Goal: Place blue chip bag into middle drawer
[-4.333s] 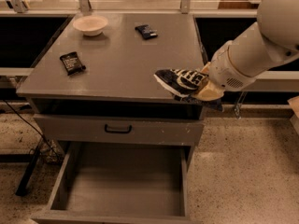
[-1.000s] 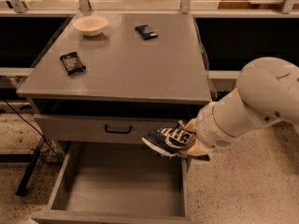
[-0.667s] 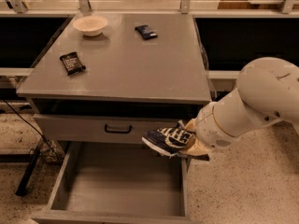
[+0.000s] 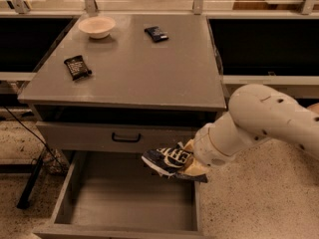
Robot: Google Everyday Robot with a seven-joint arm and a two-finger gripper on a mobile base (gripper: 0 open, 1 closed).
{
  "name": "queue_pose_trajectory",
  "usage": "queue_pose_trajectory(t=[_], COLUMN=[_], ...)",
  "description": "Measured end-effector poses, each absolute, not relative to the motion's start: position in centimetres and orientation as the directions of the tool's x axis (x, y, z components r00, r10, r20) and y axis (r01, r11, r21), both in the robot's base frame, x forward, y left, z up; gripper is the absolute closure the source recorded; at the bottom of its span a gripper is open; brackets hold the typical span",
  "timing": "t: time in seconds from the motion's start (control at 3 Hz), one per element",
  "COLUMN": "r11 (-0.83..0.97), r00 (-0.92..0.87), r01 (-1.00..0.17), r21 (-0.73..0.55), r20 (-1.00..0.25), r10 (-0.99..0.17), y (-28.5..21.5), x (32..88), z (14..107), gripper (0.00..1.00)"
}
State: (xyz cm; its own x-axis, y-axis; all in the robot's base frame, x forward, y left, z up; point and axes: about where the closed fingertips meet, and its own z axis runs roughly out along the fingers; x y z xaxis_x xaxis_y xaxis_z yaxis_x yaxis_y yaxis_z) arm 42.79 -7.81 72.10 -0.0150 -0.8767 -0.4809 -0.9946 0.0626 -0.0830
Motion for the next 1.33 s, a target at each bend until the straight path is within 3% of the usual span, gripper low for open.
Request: queue_pose_trajectory(t=[0.67,1.33], r11=[-0.023,-0.007], r00=[0.000,-0.008], r01=[-0.999,-1.000], r21=[0.040,0.030], r20=[-0.502,-0.480], r10=[-0.865,-0.877], y=[-2.5,-1.9], x=[43.7,44.0], z=[65.4,64.5], gripper=[1.00,1.00])
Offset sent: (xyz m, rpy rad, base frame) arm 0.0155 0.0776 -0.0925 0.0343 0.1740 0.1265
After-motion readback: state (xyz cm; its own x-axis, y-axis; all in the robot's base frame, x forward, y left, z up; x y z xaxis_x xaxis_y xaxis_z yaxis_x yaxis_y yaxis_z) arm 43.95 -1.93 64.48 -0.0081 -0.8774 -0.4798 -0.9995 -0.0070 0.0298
